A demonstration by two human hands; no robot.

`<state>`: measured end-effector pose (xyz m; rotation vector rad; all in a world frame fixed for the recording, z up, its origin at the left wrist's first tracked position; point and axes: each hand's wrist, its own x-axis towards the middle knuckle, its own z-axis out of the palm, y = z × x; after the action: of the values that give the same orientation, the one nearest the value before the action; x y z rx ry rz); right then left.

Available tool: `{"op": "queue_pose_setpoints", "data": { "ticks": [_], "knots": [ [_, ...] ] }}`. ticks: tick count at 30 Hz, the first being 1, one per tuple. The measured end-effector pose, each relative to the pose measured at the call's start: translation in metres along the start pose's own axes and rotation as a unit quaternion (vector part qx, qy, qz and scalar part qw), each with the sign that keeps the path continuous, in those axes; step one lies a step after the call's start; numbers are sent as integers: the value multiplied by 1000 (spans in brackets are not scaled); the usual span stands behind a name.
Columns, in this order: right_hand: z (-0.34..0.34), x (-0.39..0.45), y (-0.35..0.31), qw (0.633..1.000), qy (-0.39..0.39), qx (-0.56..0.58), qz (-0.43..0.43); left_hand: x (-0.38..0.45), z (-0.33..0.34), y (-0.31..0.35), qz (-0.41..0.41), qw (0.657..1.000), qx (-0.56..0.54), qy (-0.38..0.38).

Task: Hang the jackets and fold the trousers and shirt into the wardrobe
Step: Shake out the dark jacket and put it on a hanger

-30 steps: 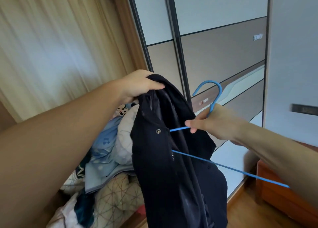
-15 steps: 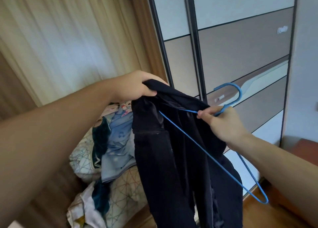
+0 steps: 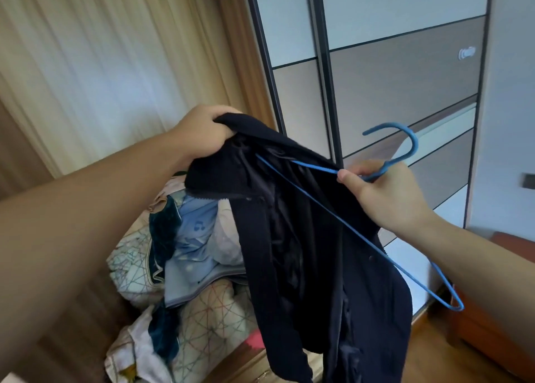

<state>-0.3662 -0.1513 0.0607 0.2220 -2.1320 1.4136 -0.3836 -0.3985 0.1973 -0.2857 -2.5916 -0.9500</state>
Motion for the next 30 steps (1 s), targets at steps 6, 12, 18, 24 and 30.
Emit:
{"op": "queue_pose_setpoints", "data": {
  "ticks": [6, 12, 18, 24, 30],
  "knots": [
    [-26, -12, 7, 995, -81, -54, -30, 3, 12, -12, -50, 996, -2, -81],
    [-50, -16, -7, 976, -210, 48, 8, 5, 43, -13, -7, 994, 20, -104],
    [-21, -12, -16, 968, -243, -14, 59, -1, 60, -7, 27, 989, 48, -139],
    [41, -24, -32, 964, -253, -81, -4, -9, 63, 2, 52, 987, 66, -137],
    [53, -12, -32, 973, -196, 105, 67, -20, 58, -9, 44, 993, 64, -89]
  ]
}}
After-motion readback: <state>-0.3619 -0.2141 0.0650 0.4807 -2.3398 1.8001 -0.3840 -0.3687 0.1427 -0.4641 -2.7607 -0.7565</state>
